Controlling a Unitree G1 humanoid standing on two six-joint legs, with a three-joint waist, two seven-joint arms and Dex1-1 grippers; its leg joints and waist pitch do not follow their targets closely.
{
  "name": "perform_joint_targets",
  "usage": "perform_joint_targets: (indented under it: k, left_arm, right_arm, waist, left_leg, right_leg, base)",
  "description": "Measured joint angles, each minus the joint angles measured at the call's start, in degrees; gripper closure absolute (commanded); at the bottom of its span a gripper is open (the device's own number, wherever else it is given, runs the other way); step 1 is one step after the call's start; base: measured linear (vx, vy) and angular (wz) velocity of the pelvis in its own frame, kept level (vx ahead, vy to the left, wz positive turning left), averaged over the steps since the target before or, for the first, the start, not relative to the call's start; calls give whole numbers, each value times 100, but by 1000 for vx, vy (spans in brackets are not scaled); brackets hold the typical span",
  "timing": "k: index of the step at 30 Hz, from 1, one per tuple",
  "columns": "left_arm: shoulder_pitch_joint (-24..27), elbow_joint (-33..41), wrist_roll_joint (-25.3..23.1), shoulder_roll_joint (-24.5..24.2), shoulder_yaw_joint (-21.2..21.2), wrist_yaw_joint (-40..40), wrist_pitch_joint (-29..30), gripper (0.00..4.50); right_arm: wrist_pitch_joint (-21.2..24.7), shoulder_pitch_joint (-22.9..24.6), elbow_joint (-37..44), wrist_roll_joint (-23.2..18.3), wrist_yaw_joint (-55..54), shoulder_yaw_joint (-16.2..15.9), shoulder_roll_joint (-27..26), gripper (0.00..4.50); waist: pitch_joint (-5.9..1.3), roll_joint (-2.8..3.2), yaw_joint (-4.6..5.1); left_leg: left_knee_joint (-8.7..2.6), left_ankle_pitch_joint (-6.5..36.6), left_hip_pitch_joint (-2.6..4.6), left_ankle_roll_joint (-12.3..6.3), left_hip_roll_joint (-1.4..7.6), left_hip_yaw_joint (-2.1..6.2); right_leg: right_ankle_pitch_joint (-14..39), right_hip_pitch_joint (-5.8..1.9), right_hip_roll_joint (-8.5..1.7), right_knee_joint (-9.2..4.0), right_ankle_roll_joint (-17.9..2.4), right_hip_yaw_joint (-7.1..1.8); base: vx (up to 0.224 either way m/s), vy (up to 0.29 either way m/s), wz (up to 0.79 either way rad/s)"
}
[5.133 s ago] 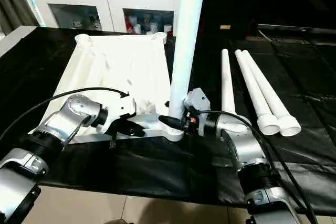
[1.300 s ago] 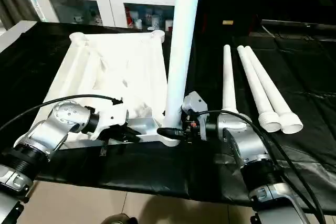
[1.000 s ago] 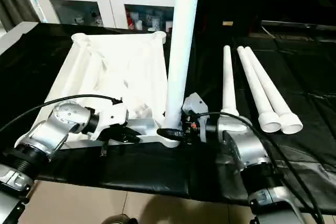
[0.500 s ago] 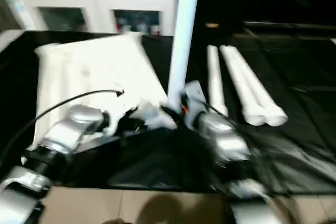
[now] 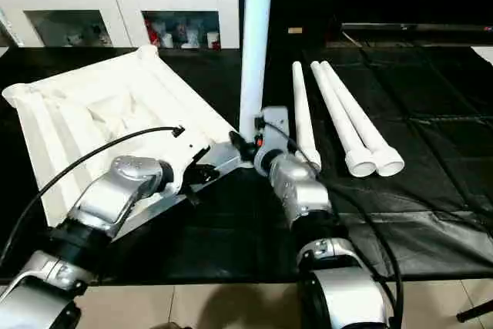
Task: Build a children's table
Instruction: Rotate leg to tighten
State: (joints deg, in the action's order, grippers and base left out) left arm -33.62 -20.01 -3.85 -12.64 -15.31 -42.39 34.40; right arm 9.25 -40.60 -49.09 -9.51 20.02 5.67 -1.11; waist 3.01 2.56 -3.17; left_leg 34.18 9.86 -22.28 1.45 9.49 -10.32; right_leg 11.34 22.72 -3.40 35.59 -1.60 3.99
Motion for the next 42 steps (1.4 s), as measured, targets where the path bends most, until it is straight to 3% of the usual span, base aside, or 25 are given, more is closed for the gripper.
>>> perform_joint_targets:
  k: [8, 14, 19, 25, 32, 42]
  left_arm:
    - [9, -153, 27, -301, -101, -435, -571, 450]
    - [-28, -428, 63, -697, -217, -987, -1292, 450]
    - [-81, -723, 65, -958, -286, -1499, -1869, 450]
    - [-169, -987, 75, -1388, -532, -2411, -2729, 450]
    - [-247, -1052, 34, -1443, -831, -3047, -3337, 450]
    - [-428, -1349, -36, -1407, -930, -3260, -3747, 450]
  right_arm:
    - [-237, 495, 504, 57, 1037, -356, 477, 4]
    - [-113, 1102, 1231, -18, 2398, -606, 1305, 4]
    - [-82, 1158, 1794, -159, 3329, -761, 1849, 4]
    - [3, 1181, 2242, -173, 4355, -1139, 2420, 4]
    - [-211, 1134, 2137, 76, 4807, -1614, 2403, 4]
    - [-202, 955, 1950, 94, 5163, -1760, 2315, 82]
  waist:
    - [1, 2, -59]
    - [3, 5, -200]
    - [3, 5, -233]
    - [1, 2, -378]
    - [1, 3, -528]
    - [0, 0, -527]
  left_leg:
    - [-7, 1, -16, 0, 0, 0]
    - [-7, 2, -32, -3, -1, -2]
    - [-6, 1, -27, -2, 1, -2]
    - [-6, 1, -28, -3, 1, -3]
    - [-2, 1, -30, -3, 1, -7]
    - [2, 1, -29, -3, 1, -7]
  right_leg:
    - [-1, 6, 0, -19, 0, 3]
    - [-10, 13, 0, -36, 9, 4]
    - [-11, 10, 0, -33, 10, 4]
    - [-11, 8, 0, -36, 10, 5]
    - [-11, 9, -3, -33, 9, 4]
    - [-11, 8, -4, -29, 9, 3]
  base:
    - [0, 0, 0]
    - [0, 0, 0]
    - [0, 0, 0]
    - [0, 0, 0]
    - [0, 0, 0]
    - [0, 0, 0]
